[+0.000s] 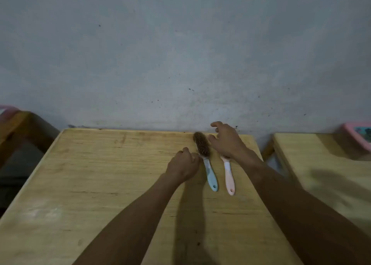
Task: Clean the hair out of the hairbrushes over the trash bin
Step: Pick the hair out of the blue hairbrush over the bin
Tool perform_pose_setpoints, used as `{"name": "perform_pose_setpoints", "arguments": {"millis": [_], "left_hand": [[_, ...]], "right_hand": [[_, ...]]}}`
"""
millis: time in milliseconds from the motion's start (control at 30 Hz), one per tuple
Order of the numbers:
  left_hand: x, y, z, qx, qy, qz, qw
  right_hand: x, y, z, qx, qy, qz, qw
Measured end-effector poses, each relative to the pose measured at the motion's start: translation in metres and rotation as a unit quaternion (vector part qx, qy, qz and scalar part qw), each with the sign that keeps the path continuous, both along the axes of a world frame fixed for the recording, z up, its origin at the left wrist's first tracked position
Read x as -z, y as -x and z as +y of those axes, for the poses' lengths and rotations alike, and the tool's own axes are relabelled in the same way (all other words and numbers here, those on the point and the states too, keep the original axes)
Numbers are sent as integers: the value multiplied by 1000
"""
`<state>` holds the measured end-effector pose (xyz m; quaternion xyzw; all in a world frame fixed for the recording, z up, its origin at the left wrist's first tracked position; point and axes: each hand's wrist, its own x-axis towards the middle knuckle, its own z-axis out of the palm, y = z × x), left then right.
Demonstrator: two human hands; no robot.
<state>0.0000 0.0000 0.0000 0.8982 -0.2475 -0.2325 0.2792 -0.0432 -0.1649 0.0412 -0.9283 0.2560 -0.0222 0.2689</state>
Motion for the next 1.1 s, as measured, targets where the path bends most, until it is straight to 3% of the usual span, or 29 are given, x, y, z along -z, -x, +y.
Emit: {"name": "perform_pose_setpoints", "arguments": {"millis": [300,433,667,867,1100], "left_hand": [[59,1,-33,-19,1,-154,988],[71,1,-39,-25,40,-176,983],[71,-1,-29,-41,155,-41,986],[53,10,28,-127,318,158,926],[33,25,134,-185,394,163,885]], "right_hand": [[44,-49,-1,47,15,66,997],[55,-60,2,52,33,90,994],[61,-60,15,64,3,6,998],[27,-37,63,55,-120,-84,988],[-1,-28,165,-52,-143,-88,984]]}}
